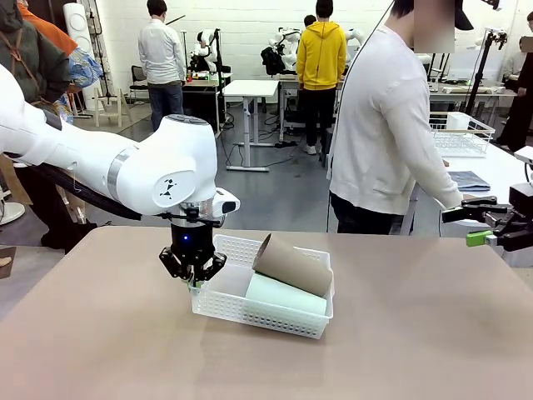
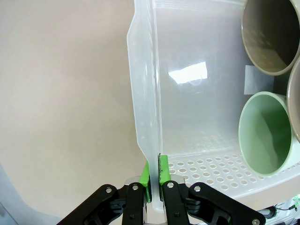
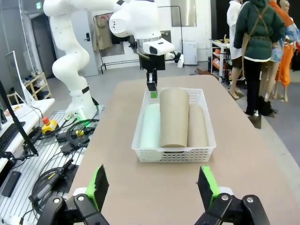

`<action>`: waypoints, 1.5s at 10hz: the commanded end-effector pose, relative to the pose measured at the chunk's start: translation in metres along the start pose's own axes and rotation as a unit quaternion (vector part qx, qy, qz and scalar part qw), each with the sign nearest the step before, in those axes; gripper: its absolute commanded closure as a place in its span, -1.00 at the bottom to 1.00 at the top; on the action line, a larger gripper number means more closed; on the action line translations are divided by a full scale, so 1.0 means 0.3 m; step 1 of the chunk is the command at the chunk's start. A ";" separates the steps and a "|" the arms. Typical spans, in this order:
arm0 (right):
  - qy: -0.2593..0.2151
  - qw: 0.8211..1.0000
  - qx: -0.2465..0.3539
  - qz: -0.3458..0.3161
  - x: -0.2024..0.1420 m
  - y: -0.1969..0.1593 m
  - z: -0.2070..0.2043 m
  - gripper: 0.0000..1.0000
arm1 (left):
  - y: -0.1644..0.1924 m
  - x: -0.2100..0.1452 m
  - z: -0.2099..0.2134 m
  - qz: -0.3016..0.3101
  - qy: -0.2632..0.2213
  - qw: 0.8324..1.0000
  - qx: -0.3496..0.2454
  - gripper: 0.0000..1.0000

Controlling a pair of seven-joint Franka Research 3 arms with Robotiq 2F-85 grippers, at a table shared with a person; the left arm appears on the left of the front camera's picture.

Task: Clean and organize the cups into the basket.
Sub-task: Move the Organizing basket back to the left side of the table.

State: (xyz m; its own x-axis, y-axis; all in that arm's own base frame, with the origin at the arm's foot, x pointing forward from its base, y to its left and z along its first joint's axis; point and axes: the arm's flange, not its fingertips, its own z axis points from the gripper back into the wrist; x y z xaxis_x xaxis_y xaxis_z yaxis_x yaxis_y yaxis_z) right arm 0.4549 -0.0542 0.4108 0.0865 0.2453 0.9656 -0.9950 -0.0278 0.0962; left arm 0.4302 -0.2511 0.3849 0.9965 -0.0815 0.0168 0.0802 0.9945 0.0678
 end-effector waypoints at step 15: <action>-0.047 0.994 -0.099 0.020 -0.223 0.156 0.748 -1.00 | 0.003 0.002 0.010 -0.001 -0.006 1.000 0.005 1.00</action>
State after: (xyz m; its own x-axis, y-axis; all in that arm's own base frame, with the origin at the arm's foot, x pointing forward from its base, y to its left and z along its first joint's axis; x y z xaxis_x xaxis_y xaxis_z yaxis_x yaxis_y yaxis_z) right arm 0.4173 -0.2761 0.4010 0.0784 0.1778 0.9809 -0.9859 0.1597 0.0498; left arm 0.4303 -0.2510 0.3850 0.9965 -0.0814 0.0168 0.0800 0.9945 0.0677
